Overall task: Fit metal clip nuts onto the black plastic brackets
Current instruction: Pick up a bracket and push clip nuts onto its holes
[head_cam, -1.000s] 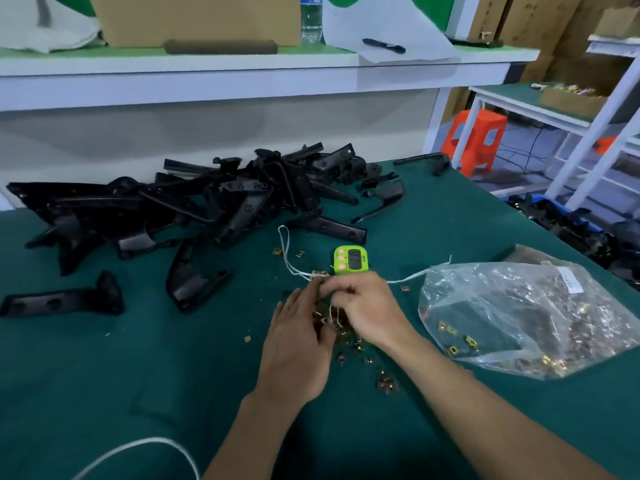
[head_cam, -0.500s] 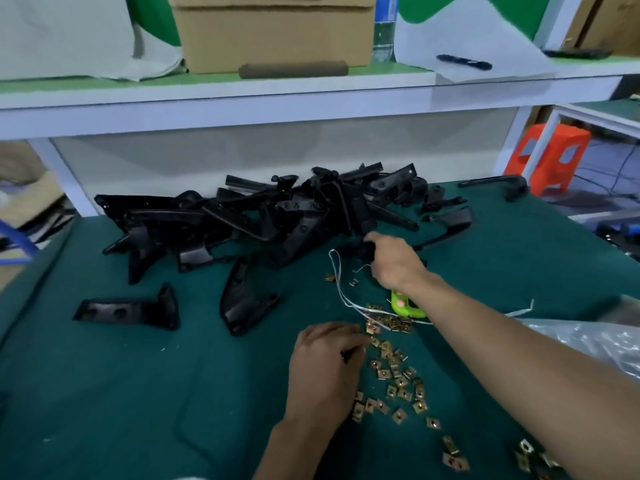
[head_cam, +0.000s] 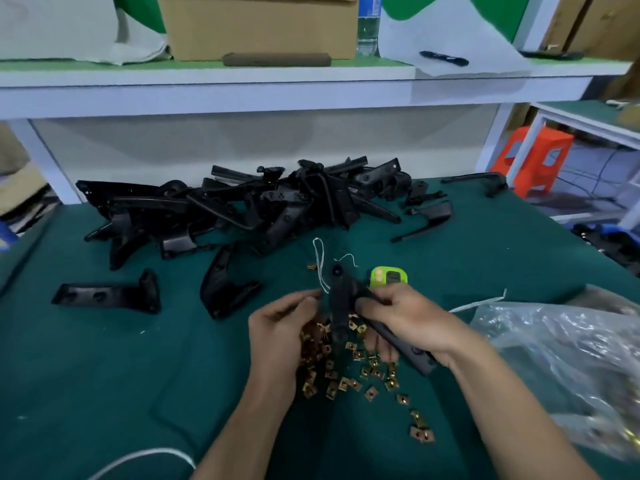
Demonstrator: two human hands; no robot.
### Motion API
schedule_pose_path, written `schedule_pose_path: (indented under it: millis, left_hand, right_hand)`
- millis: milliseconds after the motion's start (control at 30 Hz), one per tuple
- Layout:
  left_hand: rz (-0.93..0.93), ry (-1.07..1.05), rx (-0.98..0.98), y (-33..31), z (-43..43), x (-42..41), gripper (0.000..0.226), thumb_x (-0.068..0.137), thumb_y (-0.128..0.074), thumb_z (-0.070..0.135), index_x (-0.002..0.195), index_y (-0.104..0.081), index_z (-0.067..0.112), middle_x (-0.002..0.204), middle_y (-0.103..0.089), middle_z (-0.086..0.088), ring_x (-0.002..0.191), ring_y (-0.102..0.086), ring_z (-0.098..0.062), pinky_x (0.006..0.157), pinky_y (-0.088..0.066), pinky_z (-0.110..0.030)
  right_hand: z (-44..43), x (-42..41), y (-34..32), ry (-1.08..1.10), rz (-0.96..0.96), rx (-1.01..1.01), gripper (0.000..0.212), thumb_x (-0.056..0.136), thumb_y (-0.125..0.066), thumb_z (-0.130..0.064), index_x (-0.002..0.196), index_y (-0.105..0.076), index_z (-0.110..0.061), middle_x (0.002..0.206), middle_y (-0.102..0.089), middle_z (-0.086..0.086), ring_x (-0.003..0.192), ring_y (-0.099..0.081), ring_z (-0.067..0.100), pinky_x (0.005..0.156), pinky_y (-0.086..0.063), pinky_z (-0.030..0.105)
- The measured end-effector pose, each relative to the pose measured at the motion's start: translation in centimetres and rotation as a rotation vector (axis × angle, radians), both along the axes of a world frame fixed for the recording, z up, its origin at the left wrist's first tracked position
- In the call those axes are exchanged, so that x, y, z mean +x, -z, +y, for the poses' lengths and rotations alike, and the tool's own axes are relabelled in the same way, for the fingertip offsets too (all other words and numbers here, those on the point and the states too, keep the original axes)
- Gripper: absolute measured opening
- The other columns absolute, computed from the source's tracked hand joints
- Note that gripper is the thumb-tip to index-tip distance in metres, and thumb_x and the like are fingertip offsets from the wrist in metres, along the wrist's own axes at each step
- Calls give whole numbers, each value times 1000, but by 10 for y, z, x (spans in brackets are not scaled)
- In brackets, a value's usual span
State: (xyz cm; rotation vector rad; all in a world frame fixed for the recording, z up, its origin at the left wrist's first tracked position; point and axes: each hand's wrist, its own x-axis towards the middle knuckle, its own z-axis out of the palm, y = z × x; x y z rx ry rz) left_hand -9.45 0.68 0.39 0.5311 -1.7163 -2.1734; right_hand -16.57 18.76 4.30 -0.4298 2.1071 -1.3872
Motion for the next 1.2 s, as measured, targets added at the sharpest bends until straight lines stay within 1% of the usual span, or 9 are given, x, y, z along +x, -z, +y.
schedule_pose_path:
  millis: [200, 300, 367, 467, 567, 700, 767, 867, 1200]
  left_hand:
    - [-1, 127, -54, -5, 7, 7, 15, 90, -72, 7, 81, -82, 13, 64, -69, -3, 53, -57, -11, 54, -49, -20]
    - [15, 130, -128, -4, 6, 6, 13, 86, -76, 4, 77, -81, 12, 58, -66, -5, 50, -57, -13, 52, -48, -20]
    - [35, 191, -141, -2, 9, 5, 12, 83, -77, 2, 75, -81, 10, 59, -67, -7, 48, -57, -14, 51, -48, -21]
    - [38, 241, 4, -1, 21, 5, 2, 79, -81, 12, 80, -83, 11, 68, -73, -8, 54, -64, -13, 55, -53, -21]
    - [42, 132, 232, 5, 23, -2, 16, 75, -76, 18, 88, -82, 11, 88, -79, -13, 77, -76, -16, 69, -58, -20]
    - [95, 131, 246, 5, 19, -4, 29, 90, -65, -3, 115, -71, 11, 103, -78, -14, 98, -76, -20, 78, -58, -20]
    - [71, 134, 3, 5, 17, -1, 40, 88, -71, -1, 118, -70, 25, 95, -80, -7, 91, -77, -16, 74, -57, -16]
    - [10, 112, -302, 5, 18, 3, 34, 76, -87, 10, 96, -76, 36, 74, -78, 0, 67, -74, -7, 60, -52, -13]
    - [-23, 120, -214, 5, 32, 5, 16, 84, -81, 16, 69, -75, 19, 58, -71, -10, 43, -62, -15, 41, -48, -25]
  right_hand:
    - [4, 16, 18, 64, 123, 199, 22, 96, -59, -37, 89, -62, -17, 66, -72, 9, 48, -66, 27, 42, -48, 27]
    - [3, 29, 27, 151, 538, 536, 26, 75, -67, -47, 93, -54, -33, 70, -66, -2, 64, -67, 24, 52, -46, 30]
    - [-4, 37, 33, 234, 835, 742, 31, 72, -62, -36, 99, -46, -34, 63, -55, -5, 66, -64, 28, 52, -37, 33]
    - [-10, 37, 35, 338, 965, 632, 30, 74, -51, -14, 93, -36, -31, 53, -32, -10, 50, -50, 29, 47, -25, 32]
    - [-7, 29, 40, 363, 941, 629, 33, 78, -51, -13, 103, -40, -31, 60, -44, -7, 61, -60, 31, 52, -30, 35]
    - [-2, 23, 46, 297, 872, 603, 44, 72, -63, -21, 110, -45, -33, 77, -65, -2, 75, -66, 32, 57, -38, 35]
    - [-1, 20, 48, 286, 856, 586, 37, 74, -62, -23, 105, -45, -33, 78, -67, -2, 75, -66, 32, 57, -40, 35]
    - [-1, 17, 51, 265, 841, 565, 42, 74, -63, -24, 109, -44, -36, 82, -69, 0, 79, -66, 34, 60, -40, 35]
    - [-8, 23, 48, 214, 797, 505, 42, 63, -58, -31, 89, -39, -57, 56, -43, -14, 70, -65, 30, 55, -40, 31]
